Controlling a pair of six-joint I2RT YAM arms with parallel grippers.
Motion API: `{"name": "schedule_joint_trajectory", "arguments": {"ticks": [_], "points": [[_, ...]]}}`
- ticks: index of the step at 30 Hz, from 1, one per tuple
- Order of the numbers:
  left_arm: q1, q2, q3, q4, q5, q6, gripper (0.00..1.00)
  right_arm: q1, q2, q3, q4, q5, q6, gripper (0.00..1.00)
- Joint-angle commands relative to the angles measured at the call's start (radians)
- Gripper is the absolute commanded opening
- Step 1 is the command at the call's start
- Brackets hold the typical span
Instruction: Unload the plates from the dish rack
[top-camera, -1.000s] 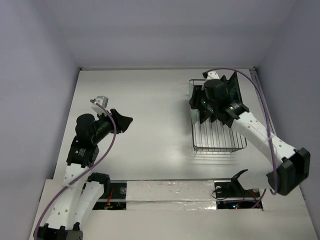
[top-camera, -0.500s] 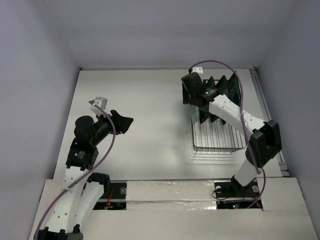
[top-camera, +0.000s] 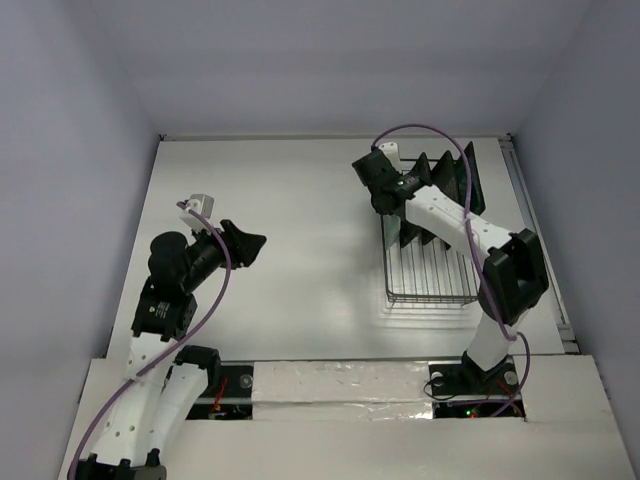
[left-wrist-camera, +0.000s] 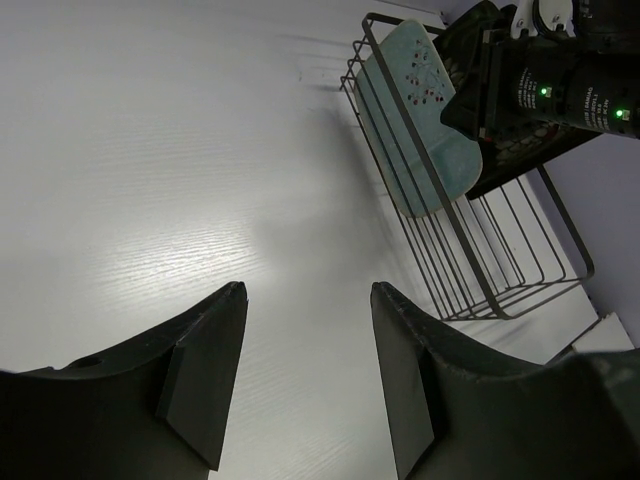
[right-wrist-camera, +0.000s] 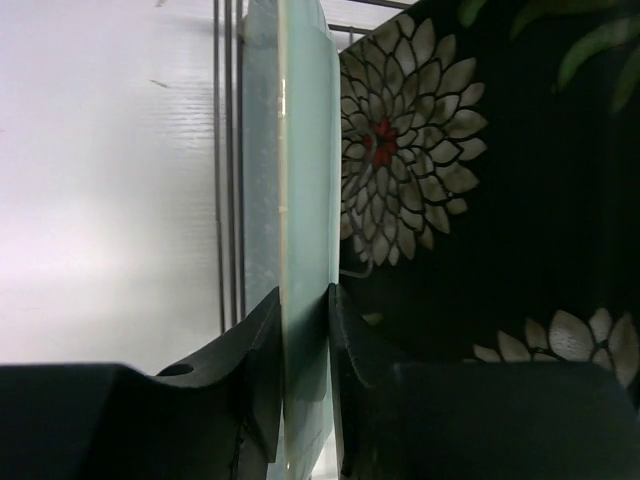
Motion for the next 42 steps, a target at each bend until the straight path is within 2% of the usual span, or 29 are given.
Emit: {"name": "schedule_joint_trajectory", "arguments": {"ticks": [1, 3, 5, 8, 11, 14, 18, 20, 31, 42], "points": [[-0.005, -0.017, 0.003, 0.037, -0.001, 0.008, 0.50, 0.002, 0.012, 0.066, -0.030, 0.090, -0.009, 0.24], [-0.005, -0.018, 0.006, 0.035, -0.004, 0.008, 0.49, 0.002, 0.020, 0.069, -0.038, 0.104, -0.015, 0.20], [-0.005, -0.020, 0.006, 0.034, -0.004, 0.010, 0.49, 0.002, 0.029, 0.075, -0.049, 0.110, -0.020, 0.22], [-0.014, -0.024, 0.008, 0.030, -0.012, 0.010, 0.49, 0.002, 0.060, 0.085, -0.070, 0.114, -0.021, 0.37], [-0.023, -0.030, 0.009, 0.026, -0.017, 0.010, 0.49, 0.002, 0.078, 0.085, -0.069, 0.130, -0.027, 0.39], [-0.032, -0.040, 0.009, 0.026, -0.026, 0.008, 0.49, 0.002, 0.101, 0.098, -0.086, 0.159, -0.030, 0.29], [-0.052, -0.052, 0.011, 0.023, -0.038, 0.008, 0.49, 0.011, 0.117, 0.126, -0.107, 0.202, -0.041, 0.04], [-0.065, -0.058, 0.011, 0.020, -0.044, 0.005, 0.49, 0.011, 0.117, 0.135, -0.125, 0.237, -0.043, 0.00], [-0.112, -0.089, 0.009, 0.014, -0.080, -0.001, 0.49, 0.042, 0.037, 0.232, -0.191, 0.392, -0.101, 0.00], [-0.112, -0.092, 0.009, 0.012, -0.084, -0.003, 0.49, 0.061, -0.028, 0.236, -0.184, 0.420, -0.093, 0.00]]}}
